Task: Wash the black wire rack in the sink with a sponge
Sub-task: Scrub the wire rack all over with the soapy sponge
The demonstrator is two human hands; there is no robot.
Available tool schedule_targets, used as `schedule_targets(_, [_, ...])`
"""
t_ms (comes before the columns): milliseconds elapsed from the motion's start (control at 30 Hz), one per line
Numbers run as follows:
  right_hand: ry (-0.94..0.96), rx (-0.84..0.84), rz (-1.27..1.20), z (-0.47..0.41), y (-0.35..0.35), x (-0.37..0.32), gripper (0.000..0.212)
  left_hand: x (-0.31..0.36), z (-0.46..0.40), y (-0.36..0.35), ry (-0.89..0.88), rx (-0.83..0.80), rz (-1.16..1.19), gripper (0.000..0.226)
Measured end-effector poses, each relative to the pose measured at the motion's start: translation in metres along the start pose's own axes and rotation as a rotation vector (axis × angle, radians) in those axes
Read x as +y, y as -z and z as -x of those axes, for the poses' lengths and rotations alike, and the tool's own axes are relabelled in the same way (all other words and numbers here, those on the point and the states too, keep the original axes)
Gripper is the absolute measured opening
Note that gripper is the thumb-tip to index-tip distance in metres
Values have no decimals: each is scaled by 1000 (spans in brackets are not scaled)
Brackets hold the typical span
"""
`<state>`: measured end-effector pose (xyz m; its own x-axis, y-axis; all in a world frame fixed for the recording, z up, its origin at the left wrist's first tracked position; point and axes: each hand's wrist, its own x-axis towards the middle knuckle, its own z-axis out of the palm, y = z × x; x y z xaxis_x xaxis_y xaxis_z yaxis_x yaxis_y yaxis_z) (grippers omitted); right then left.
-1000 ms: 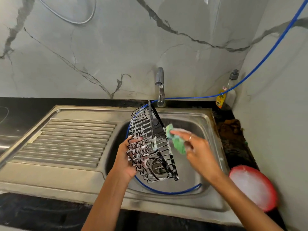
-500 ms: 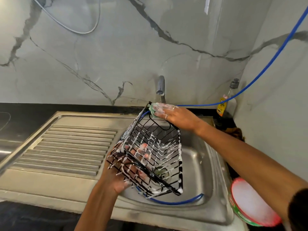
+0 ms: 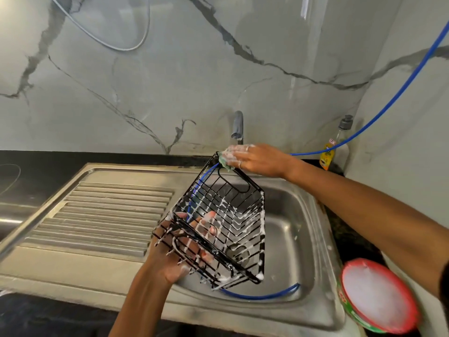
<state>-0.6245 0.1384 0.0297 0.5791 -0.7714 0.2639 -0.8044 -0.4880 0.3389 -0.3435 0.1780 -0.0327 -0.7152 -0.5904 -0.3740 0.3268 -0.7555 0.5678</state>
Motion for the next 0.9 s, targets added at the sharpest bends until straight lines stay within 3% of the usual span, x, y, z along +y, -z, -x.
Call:
schedule_targets(100, [-39, 25, -42, 4, -11, -4, 43, -1, 1, 0, -5, -19, -30, 51])
schedule_targets(233, [-55, -127, 10, 44, -27, -25, 46, 8, -1, 6, -103, 0, 36, 59])
schedule_targets(333, [-243, -182, -147, 55, -12, -42, 49, 8, -6, 10, -158, -2, 46, 46])
schedule_targets(467, [-294, -246, -174, 39, 7, -72, 40, 10, -19, -3, -115, -124, -52, 55])
schedule_targets(567, [-333, -419, -370, 40, 28, -115, 36, 13, -29, -14, -120, -306, 38, 50])
schedule_targets(667, [-333, -551, -605, 50, 46, -156, 30, 17, -44, 2, -155, -318, 32, 53])
schedule_targets(833, [-717, -365, -913, 63, 48, -168, 61, 22, -45, -7, -207, -237, -18, 45])
schedule_targets(900, [-831, -284, -1063, 66, 53, -176, 57, 21, -44, -7, -28, -400, 102, 48])
